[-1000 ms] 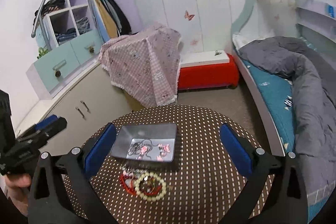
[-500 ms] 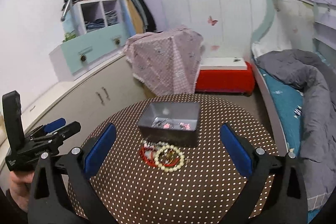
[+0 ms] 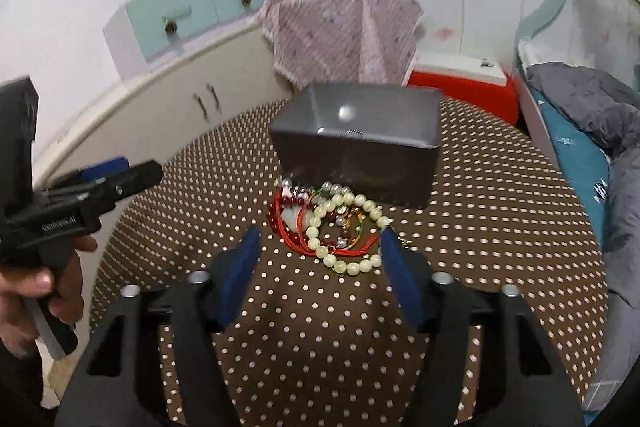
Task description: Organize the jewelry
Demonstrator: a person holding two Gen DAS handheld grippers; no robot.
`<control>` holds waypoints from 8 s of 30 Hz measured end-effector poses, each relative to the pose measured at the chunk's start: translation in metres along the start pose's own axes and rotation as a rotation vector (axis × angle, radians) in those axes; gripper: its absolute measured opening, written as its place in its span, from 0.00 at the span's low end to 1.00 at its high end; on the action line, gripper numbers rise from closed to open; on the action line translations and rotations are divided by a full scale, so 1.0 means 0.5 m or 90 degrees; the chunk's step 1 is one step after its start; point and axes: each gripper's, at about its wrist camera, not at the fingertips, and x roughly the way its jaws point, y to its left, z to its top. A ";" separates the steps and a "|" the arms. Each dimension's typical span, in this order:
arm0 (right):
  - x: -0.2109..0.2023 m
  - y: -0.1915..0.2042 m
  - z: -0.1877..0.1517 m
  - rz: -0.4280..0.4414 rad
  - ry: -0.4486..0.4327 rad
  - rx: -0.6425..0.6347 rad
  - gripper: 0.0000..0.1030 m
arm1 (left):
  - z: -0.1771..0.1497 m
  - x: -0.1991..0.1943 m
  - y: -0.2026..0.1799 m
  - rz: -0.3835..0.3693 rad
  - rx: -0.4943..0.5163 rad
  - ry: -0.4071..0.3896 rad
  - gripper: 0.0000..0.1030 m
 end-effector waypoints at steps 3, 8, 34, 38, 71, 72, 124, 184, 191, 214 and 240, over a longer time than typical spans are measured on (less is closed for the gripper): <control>0.022 -0.006 0.003 -0.001 0.015 0.001 0.42 | -0.003 0.028 -0.007 -0.007 0.007 0.009 0.93; 0.052 -0.015 0.016 0.018 0.036 0.008 0.25 | -0.010 0.065 -0.030 -0.012 0.032 0.026 0.93; 0.102 0.000 0.011 0.041 0.074 -0.001 0.12 | -0.007 0.173 -0.119 -0.076 0.117 0.126 0.44; 0.107 0.000 0.010 0.036 0.078 -0.011 0.09 | -0.016 0.176 -0.143 -0.088 0.146 0.132 0.29; -0.151 -0.087 0.103 0.101 -0.127 0.081 0.08 | 0.119 -0.087 -0.091 -0.197 0.114 -0.053 0.07; -0.160 -0.085 0.112 0.098 -0.135 0.075 0.08 | 0.123 -0.091 -0.092 -0.197 0.117 -0.059 0.07; -0.103 -0.176 0.269 -0.056 -0.147 0.126 0.92 | 0.306 -0.047 -0.129 -0.040 0.069 -0.129 0.92; 0.066 -0.109 0.001 -0.057 0.072 0.082 0.48 | 0.046 0.206 -0.041 0.021 0.118 0.103 0.07; 0.063 -0.126 -0.002 -0.068 0.060 0.096 0.37 | 0.025 0.161 -0.029 0.002 0.092 0.093 0.07; -0.034 -0.113 0.034 -0.057 -0.008 0.040 0.09 | 0.054 0.010 -0.057 -0.081 0.090 0.022 0.07; -0.077 -0.108 0.277 -0.010 -0.095 0.004 0.10 | 0.289 -0.009 -0.203 -0.197 0.142 -0.058 0.07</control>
